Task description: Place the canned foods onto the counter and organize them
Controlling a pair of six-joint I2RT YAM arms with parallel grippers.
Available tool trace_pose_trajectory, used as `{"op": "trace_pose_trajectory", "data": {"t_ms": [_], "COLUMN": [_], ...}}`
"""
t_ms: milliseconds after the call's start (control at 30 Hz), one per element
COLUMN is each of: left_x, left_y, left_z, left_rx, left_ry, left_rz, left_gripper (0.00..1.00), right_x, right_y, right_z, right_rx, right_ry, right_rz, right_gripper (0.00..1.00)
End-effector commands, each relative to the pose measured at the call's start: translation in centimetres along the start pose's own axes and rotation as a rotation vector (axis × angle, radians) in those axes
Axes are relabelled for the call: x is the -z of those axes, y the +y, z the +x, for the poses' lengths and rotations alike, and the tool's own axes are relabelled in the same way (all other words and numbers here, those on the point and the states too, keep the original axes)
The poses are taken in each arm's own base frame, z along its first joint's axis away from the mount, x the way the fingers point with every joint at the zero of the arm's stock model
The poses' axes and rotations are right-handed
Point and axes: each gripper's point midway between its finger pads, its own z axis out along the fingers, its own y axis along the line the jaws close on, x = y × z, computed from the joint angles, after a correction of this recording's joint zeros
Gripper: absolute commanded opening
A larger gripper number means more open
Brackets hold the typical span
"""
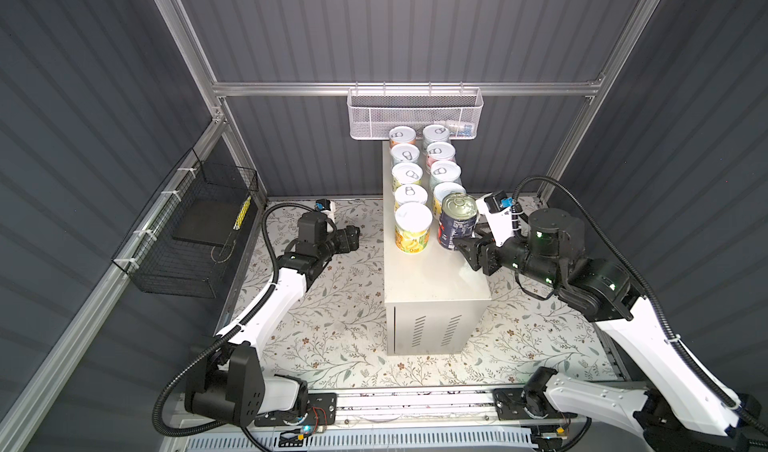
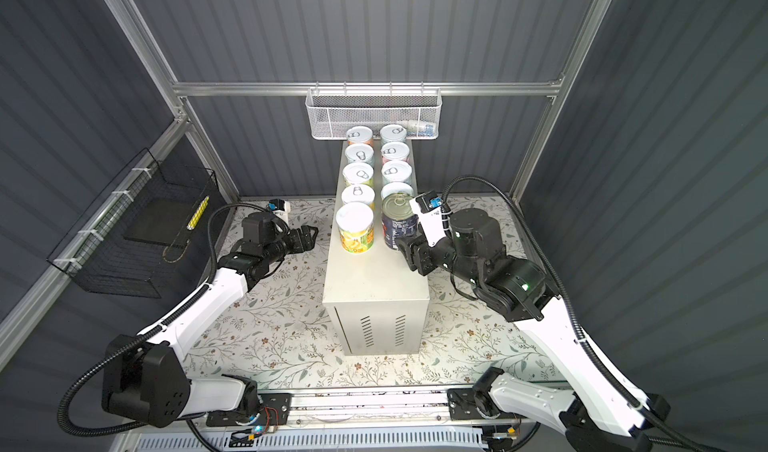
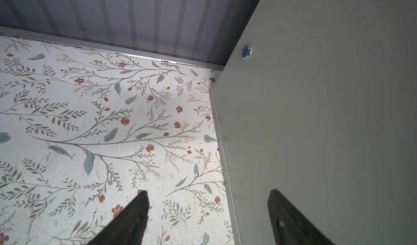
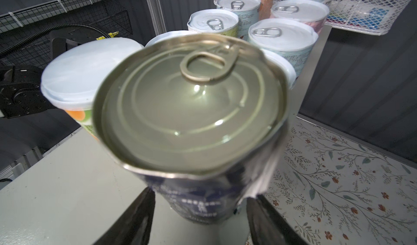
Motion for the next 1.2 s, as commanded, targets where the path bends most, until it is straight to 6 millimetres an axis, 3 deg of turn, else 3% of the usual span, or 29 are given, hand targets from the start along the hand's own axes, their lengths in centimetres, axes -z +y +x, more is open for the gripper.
{"op": "trace_pose_trajectory", "data": {"t_ms": [0,300,533,600,700,800,867,1067,1167], "left_x": [-0.1,-0.2,0.4,0.4,0.1,-0.2,-0.5,-1.1,-1.5], "left_y": [-0.7,-0.6,0.0,0.4,1.9,3.4,4.1,5.6,6.5], "left_z": [-0.3,-0.4,-0.3,-0.2,-0.1,0.0,0.2,0.4,0.9], "left_rx": [-0.002,-0.004,-0.025,-0.034,-0.055,-0.07,-0.095,-0.195,-0.236], "left_ry": [0.008,0.006,0.006,0.002,-0.012,-0.043,-0.079,-0.266,-0.292], "left_rz": [0.018,0.013,-0.022,-0.042,-0.122,-0.193,-0.219,-0.255,-0.294], "left_gripper": [0.84,0.84,0.85,0.85,0.88,0.91,0.92,0.99,1.0], "right_x": [-0.1,0.8,5.9,7.2,8.7,8.8,8.1,5.5,3.8], "right_y": [0.1,-0.4,-0.9,-2.6,-6.8,-10.6,-12.7,-19.7,-23.2], "right_z": [-0.5,0.1,1.1,1.8,3.5,5.7,6.7,8.2,10.5], "right_rx": [-0.003,-0.016,-0.062,-0.078,-0.077,-0.097,-0.168,-0.322,-0.402], "right_ry": [-0.022,-0.017,-0.036,-0.035,-0.036,-0.005,-0.005,-0.186,-0.219], "right_rz": [-0.009,0.016,0.037,0.134,0.373,0.555,0.599,0.701,0.743], "right_gripper": [0.66,0.7,0.73,0.74,0.81,0.89,0.99,0.99,0.99]}}
